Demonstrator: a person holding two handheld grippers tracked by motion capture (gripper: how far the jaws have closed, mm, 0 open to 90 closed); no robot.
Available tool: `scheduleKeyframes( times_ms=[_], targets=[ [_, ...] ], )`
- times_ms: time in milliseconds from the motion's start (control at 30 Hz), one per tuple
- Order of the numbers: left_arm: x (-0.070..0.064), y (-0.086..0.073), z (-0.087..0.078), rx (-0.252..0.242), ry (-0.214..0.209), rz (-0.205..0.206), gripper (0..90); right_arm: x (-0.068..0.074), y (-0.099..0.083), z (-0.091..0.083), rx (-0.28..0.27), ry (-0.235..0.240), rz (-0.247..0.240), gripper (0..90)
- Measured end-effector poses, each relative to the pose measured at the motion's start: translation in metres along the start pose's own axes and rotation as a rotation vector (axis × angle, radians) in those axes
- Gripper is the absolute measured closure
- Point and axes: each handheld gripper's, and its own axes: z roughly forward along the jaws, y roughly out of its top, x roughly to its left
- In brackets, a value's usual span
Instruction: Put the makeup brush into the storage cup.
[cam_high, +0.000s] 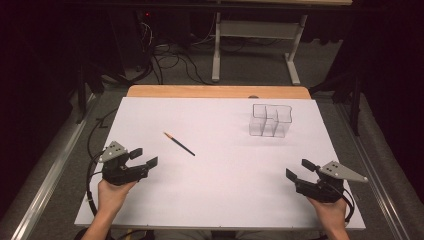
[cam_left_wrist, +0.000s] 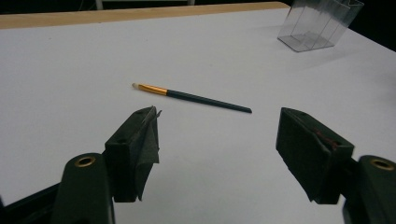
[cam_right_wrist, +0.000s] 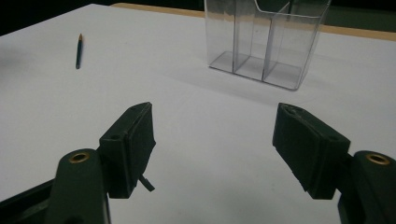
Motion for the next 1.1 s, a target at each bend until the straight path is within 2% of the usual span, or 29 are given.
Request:
scheduleKeyframes(
  times_ms=[633,833,867,1100],
  targets=[
    [-0.0015,0.0008,-0.0023,-0.015,0.005,-0.002,29.4,0.0018,0.0007,-0.0001,-0.001,0.003,-0.007,31.0],
    [-0.0012,0.0014,-0.0033,-0.027,0.005,-0.016,29.1,0.0031,0.0003,-0.0002,0.000,0.006,-0.007,31.0],
    [-0.0005,0.0023,-0.0035,-0.034,0.000,-0.034,29.0,0.0036,0.0000,-0.0003,0.002,0.006,-0.010,31.0],
    [-0.0002,0.0060,-0.0045,-0.039,0.009,-0.036,28.9,0.0043,-0.0006,-0.0012,0.000,0.011,-0.006,30.9]
  ],
)
